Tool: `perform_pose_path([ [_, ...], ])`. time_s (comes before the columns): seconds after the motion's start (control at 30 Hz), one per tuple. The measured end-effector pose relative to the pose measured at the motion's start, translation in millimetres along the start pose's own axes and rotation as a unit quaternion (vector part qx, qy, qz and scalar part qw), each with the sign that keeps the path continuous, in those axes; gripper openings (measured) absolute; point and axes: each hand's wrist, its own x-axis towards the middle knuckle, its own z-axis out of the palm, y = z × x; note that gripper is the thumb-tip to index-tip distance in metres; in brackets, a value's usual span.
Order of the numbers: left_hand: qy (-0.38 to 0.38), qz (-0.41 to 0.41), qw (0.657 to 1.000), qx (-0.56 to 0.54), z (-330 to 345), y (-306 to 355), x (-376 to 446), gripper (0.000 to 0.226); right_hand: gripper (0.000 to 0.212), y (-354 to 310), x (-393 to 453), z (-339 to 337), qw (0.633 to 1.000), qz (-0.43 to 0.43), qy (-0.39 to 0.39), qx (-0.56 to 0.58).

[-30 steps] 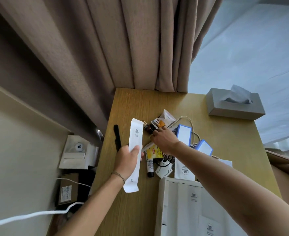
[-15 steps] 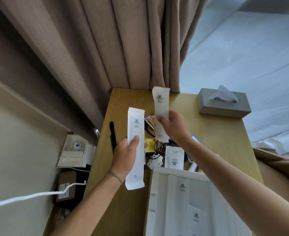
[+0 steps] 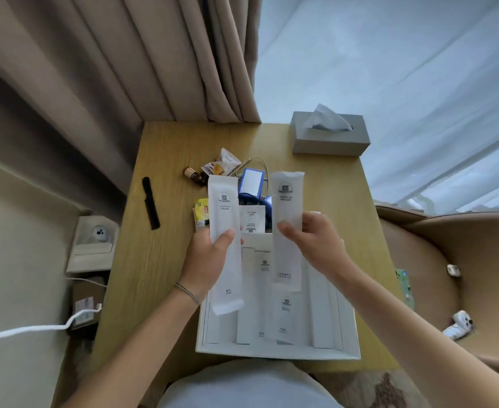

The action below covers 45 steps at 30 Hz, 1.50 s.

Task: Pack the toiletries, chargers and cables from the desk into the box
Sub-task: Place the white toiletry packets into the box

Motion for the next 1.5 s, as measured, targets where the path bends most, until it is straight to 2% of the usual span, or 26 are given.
perform_pose_path([
  [0.13,0.009,-0.008,1.000,0.024,10,-10,-9,0.023,0.005,35,-27,1,0.998,0.043,-0.031,-0.017],
  [0.4,-0.003,-0.016,0.999,0.048,21,-21,-18,0.019,0.025,89,-35,16,0.973,0.152,-0.078,-0.157],
  [0.57,-0.009,-0.016,0.997,0.071,29,-29,-18,0.019,0.010,107,-29,15,0.953,0.192,-0.088,-0.215],
  [0.67,-0.017,-0.022,0.996,0.081,35,-33,-18,0.019,0.010,108,-27,15,0.917,0.172,-0.092,-0.347],
  [0.77,-0.037,-0.036,0.994,0.101,40,-39,-17,0.015,0.013,102,-29,21,0.813,0.107,-0.114,-0.561],
  [0.8,-0.044,-0.041,0.993,0.106,42,-40,-16,0.017,0.016,100,-29,24,0.793,0.071,-0.116,-0.593],
  [0.9,-0.062,-0.042,0.990,0.123,46,-44,-18,0.018,0.011,107,-29,37,0.804,-0.055,-0.149,-0.573],
  [0.97,-0.072,-0.047,0.987,0.134,49,-46,-19,0.020,0.024,114,-31,41,0.801,-0.089,-0.183,-0.563],
  [1.1,-0.088,-0.061,0.982,0.158,55,-53,-19,0.024,0.023,121,-31,38,0.780,-0.063,-0.196,-0.591],
  [1.2,-0.096,-0.054,0.977,0.181,61,-59,-18,0.027,0.021,122,-33,38,0.745,-0.089,-0.201,-0.630],
  [1.33,-0.105,-0.055,0.972,0.204,69,-69,-16,0.030,0.028,122,-36,36,0.760,-0.059,-0.238,-0.602],
  [1.37,-0.108,-0.059,0.971,0.206,71,-71,-15,0.030,0.029,121,-37,36,0.752,-0.062,-0.246,-0.608],
  [1.47,-0.119,-0.076,0.967,0.212,77,-78,-11,0.030,0.027,122,-42,35,0.675,-0.107,-0.250,-0.686],
  [1.5,-0.123,-0.084,0.965,0.215,79,-80,-9,0.029,0.026,120,-43,35,0.663,-0.112,-0.249,-0.697],
])
